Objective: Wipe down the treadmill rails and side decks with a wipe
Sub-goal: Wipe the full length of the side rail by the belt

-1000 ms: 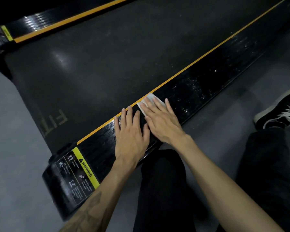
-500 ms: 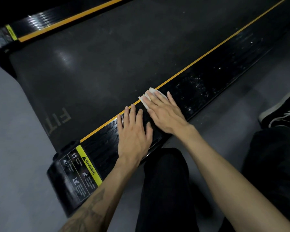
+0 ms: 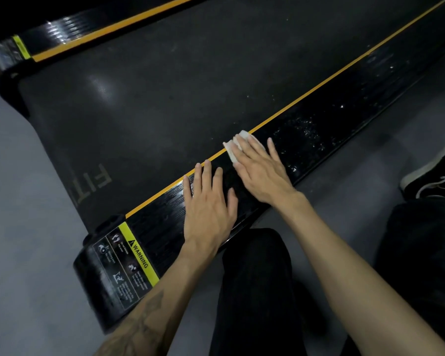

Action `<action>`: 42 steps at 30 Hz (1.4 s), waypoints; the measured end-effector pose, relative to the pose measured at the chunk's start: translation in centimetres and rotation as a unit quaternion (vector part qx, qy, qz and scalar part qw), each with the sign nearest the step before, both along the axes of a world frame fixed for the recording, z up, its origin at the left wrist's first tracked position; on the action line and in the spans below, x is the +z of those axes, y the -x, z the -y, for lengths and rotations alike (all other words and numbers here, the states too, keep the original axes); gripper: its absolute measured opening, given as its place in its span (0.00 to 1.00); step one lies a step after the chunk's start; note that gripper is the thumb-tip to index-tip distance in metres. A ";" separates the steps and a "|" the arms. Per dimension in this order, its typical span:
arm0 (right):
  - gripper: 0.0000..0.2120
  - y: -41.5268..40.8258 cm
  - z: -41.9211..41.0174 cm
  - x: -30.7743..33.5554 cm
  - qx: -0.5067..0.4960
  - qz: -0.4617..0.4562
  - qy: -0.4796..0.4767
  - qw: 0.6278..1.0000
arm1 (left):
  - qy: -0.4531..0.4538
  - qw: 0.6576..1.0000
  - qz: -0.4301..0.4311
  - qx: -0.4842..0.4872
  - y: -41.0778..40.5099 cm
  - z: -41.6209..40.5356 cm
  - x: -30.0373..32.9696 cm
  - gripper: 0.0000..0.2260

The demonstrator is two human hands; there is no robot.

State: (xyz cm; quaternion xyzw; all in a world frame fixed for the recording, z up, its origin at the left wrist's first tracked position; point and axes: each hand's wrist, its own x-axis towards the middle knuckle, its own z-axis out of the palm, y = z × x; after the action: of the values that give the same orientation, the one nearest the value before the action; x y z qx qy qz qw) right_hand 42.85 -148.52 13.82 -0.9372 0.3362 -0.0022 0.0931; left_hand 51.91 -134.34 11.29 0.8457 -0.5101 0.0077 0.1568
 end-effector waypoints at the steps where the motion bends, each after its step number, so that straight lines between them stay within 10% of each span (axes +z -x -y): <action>1: 0.34 0.4 -0.1 -0.2 -0.021 0.001 0.007 1.000 | 0.000 1.000 0.000 -0.002 0.0 0.0 0.0 0.26; 42: 0.31 2.4 -3.8 -1.4 -0.049 0.022 0.009 0.999 | -0.015 0.999 -0.012 -0.045 0.1 0.2 0.0 0.26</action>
State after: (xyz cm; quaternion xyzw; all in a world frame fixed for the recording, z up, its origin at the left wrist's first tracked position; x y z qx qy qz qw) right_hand 40.42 -144.73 12.46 -0.9200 0.3797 -0.0305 0.0922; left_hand 51.84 -134.54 11.30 0.8241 -0.5457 -0.0173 0.1508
